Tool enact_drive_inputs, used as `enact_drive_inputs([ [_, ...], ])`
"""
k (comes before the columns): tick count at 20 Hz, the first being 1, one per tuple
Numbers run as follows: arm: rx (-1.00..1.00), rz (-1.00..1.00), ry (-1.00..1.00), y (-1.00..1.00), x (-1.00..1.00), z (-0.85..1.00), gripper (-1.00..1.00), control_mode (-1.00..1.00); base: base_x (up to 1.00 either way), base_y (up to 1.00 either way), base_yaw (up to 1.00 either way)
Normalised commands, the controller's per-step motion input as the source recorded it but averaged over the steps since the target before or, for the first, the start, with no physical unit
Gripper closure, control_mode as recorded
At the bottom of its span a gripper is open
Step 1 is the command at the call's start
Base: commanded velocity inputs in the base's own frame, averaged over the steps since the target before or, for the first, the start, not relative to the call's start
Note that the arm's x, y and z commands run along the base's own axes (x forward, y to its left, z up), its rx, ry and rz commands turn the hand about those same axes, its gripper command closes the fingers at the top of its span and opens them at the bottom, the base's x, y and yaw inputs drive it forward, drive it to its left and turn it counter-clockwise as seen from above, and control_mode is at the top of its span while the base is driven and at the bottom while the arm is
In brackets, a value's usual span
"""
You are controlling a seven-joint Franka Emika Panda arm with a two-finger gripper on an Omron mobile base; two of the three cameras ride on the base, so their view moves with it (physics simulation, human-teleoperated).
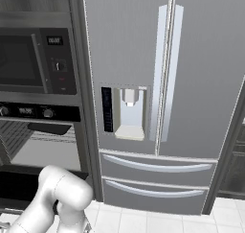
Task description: Take the baked cake out of the oven and place it on the plate for cooling. Then close the oven door.
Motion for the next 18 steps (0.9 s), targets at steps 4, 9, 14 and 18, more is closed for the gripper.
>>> enact_drive_inputs([
  [4,0.0,0.01,-0.14,0.27,0.24,-0.33,-1.0,-1.0,0.0,0.0,0.0],
  [9,0.0,0.0,-0.12,0.26,0.4,-0.25,-1.0,-1.0,0.0,0.0,0.0],
  [14,0.0,0.0,-0.11,0.35,0.11,-0.43,-1.0,-1.0,0.0,0.0,0.0],
  [18,0.0,0.0,-0.14,0.38,0.02,-0.48,-1.0,-1.0,0.0,0.0,0.0],
])
